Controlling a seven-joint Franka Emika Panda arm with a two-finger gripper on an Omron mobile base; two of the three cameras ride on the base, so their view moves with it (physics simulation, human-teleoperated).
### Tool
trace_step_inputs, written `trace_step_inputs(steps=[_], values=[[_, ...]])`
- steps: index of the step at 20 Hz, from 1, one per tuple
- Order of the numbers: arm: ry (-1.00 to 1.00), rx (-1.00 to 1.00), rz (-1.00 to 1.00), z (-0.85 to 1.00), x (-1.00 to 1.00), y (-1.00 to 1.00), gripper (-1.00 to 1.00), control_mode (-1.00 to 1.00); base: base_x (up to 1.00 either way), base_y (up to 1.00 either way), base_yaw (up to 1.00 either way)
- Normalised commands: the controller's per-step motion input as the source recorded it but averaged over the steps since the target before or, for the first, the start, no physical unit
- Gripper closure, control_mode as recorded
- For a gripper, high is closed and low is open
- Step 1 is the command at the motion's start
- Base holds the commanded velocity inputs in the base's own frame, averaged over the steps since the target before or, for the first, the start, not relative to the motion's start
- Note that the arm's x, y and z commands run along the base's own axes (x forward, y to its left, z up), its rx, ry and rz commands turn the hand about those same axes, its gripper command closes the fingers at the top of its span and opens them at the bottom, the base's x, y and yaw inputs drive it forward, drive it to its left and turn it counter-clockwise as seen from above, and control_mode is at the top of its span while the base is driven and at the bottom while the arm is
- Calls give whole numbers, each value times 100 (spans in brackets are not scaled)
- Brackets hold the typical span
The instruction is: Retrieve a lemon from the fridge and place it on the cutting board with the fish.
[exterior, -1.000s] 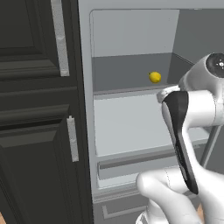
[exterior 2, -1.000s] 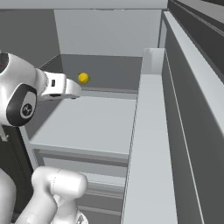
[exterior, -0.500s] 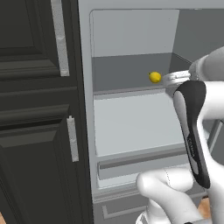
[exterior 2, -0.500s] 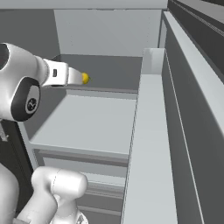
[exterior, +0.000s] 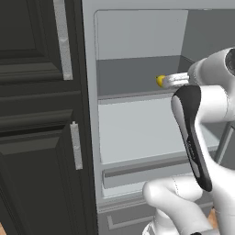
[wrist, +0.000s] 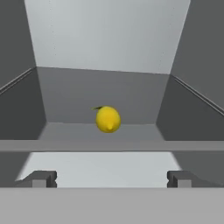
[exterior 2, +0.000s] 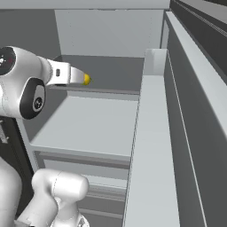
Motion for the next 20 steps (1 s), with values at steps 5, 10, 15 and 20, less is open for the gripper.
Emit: trace_step_inputs(steps=[5,10,15,20], values=[[6,0,0,0,26,3,-100,-100,0,0,0],[1,0,-2,-16,32,0,-100,-100,0,0,0],[0,0,-1,-21,28,0,-100,-100,0,0,0],[0,0,0,-10,20,0,-100,-100,0,0,0]])
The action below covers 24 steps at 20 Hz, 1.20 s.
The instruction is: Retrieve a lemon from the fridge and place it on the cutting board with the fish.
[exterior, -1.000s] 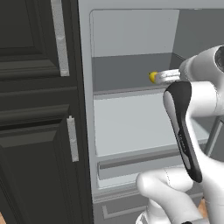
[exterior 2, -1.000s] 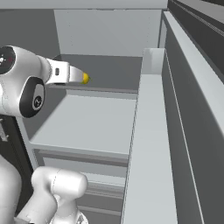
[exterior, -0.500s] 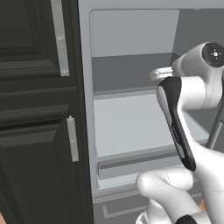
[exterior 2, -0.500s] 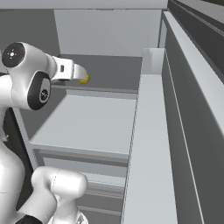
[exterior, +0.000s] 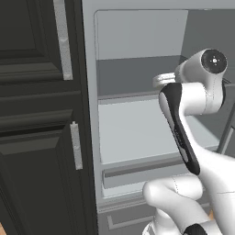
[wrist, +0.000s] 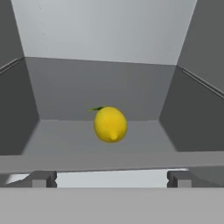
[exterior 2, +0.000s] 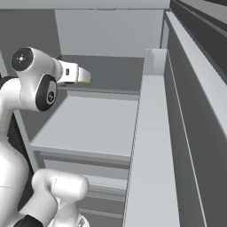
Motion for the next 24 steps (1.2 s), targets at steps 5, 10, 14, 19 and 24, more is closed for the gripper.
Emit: trace_step_inputs(steps=[5,10,14,19,24], values=[[0,2,0,0,28,-1,-100,-100,0,0,0],[0,4,0,0,26,-1,-100,-100,0,0,0],[0,5,0,0,21,0,-100,-100,0,0,0],[1,1,0,-2,10,-1,-100,-100,0,0,0],[4,0,0,-2,0,0,-100,-100,0,0,0]])
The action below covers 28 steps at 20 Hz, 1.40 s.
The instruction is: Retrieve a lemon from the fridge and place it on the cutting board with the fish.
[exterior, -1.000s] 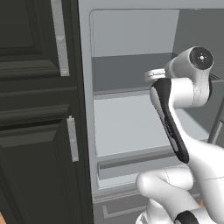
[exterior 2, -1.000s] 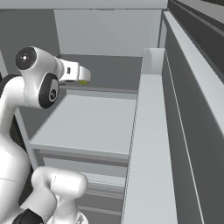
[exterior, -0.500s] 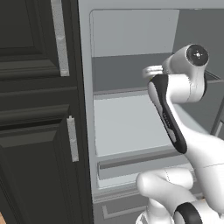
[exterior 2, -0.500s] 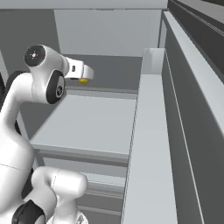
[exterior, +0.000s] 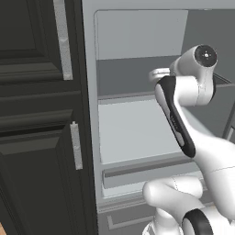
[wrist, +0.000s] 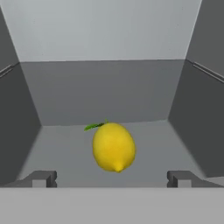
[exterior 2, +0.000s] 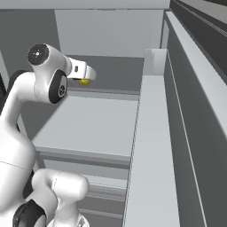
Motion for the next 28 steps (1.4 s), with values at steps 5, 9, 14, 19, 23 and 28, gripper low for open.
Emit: trace_step_inputs(steps=[5,9,14,19,23,28], values=[[0,0,0,0,0,-1,-100,-100,0,0,0],[0,0,0,0,10,-5,-100,-100,0,0,0],[2,0,0,-1,5,-7,-100,-100,0,0,0],[2,0,0,-8,5,-5,-100,-100,0,0,0],[4,0,0,-7,0,0,-100,-100,0,0,0],[1,0,0,-8,12,0,-100,-100,0,0,0]])
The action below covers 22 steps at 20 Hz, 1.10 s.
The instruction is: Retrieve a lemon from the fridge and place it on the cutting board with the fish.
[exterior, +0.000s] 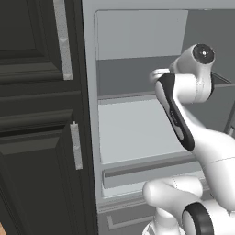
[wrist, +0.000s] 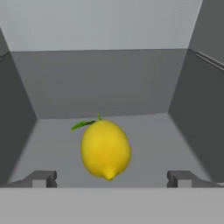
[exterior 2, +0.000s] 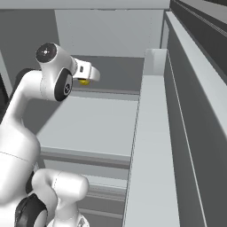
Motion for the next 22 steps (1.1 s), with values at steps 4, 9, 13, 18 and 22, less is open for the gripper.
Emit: trace_step_inputs(steps=[4,9,13,18,22], values=[[1,0,0,-1,21,0,-100,-100,0,0,0],[3,0,0,-3,24,0,-100,-100,0,0,0],[4,0,0,-9,20,0,-100,-100,0,0,0],[5,0,0,-19,10,0,-100,-100,0,0,0],[2,0,0,-18,10,0,-100,-100,0,0,0]])
